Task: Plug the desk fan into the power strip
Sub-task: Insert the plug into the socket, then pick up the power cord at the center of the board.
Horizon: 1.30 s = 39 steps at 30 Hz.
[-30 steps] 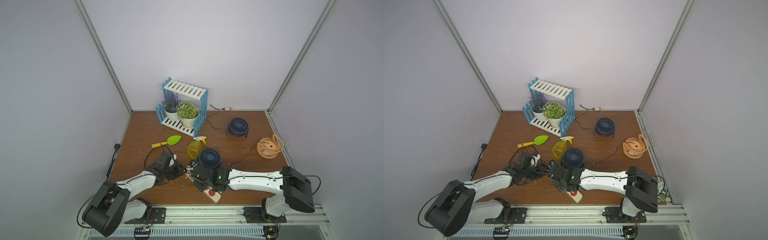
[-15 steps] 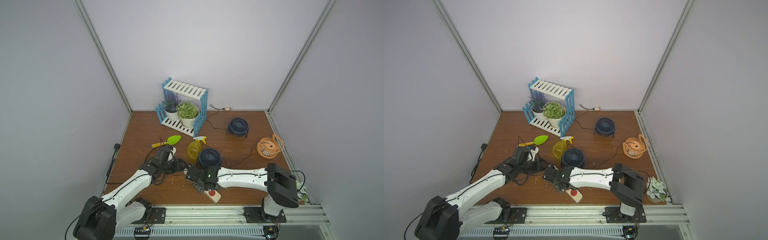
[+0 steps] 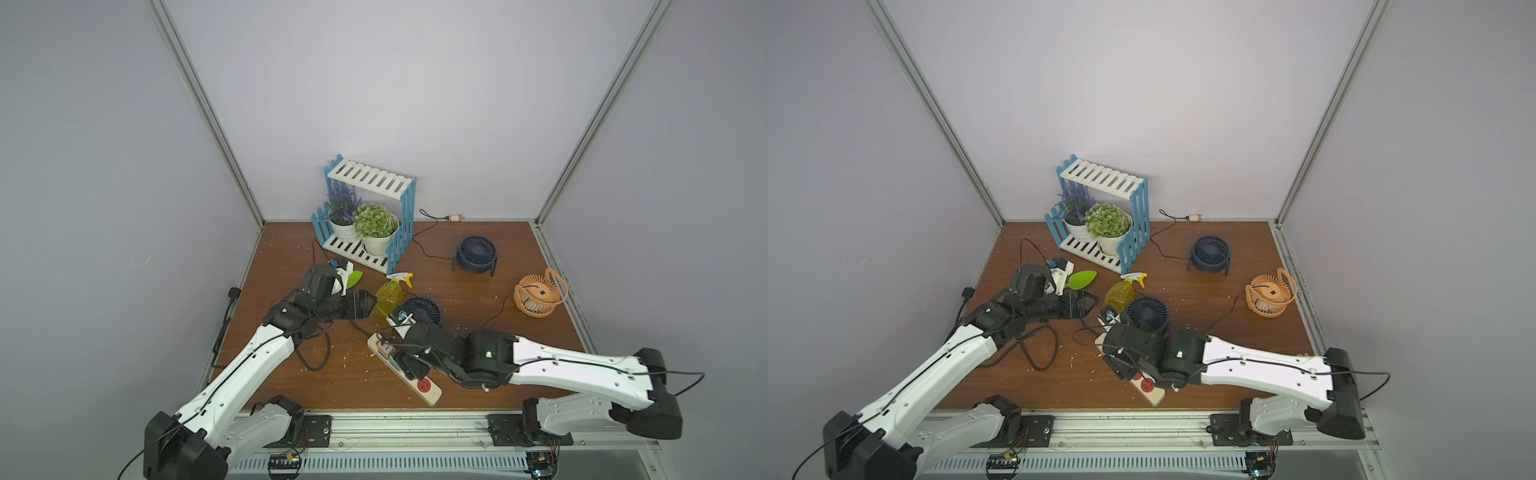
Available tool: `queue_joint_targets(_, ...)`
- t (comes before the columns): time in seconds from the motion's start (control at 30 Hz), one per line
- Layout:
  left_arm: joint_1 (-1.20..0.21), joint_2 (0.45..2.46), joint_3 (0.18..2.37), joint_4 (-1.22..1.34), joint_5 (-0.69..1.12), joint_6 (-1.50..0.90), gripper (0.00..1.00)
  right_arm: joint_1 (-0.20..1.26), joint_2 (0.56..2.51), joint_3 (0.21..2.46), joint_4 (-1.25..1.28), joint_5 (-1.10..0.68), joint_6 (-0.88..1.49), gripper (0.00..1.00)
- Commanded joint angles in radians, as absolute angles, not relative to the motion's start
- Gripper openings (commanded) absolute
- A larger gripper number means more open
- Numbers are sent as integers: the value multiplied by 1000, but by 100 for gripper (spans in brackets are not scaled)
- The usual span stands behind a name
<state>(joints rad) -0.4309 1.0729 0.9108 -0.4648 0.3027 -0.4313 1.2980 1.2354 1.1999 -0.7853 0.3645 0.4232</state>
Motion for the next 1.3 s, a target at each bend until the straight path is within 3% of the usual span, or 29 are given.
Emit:
queue_joint_targets(0.0, -420, 1090, 958, -518, 267, -405, 84, 1272, 1139, 1184, -736, 437, 392, 80)
queue_joint_targets(0.27, -422, 1048, 912, -468, 227, -485, 86, 894, 1150, 1170, -594, 293, 369, 82)
queue_joint_targets(0.37, -422, 1030, 890, -467, 213, -504, 86, 756, 1237, 1178, -496, 205, 309, 81)
queue_joint_targets(0.53, -422, 1016, 862, -464, 201, -512, 86, 566, 1513, 1298, -446, 52, 213, 69)
queue_joint_targets(0.97, -422, 988, 738, -359, 206, -588, 87, 395, 2028, 1624, -360, -50, 38, 48)
queue_joint_targets(1.27, -422, 957, 713, -371, 195, -600, 87, 357, 2287, 1872, -440, -76, -13, 45)
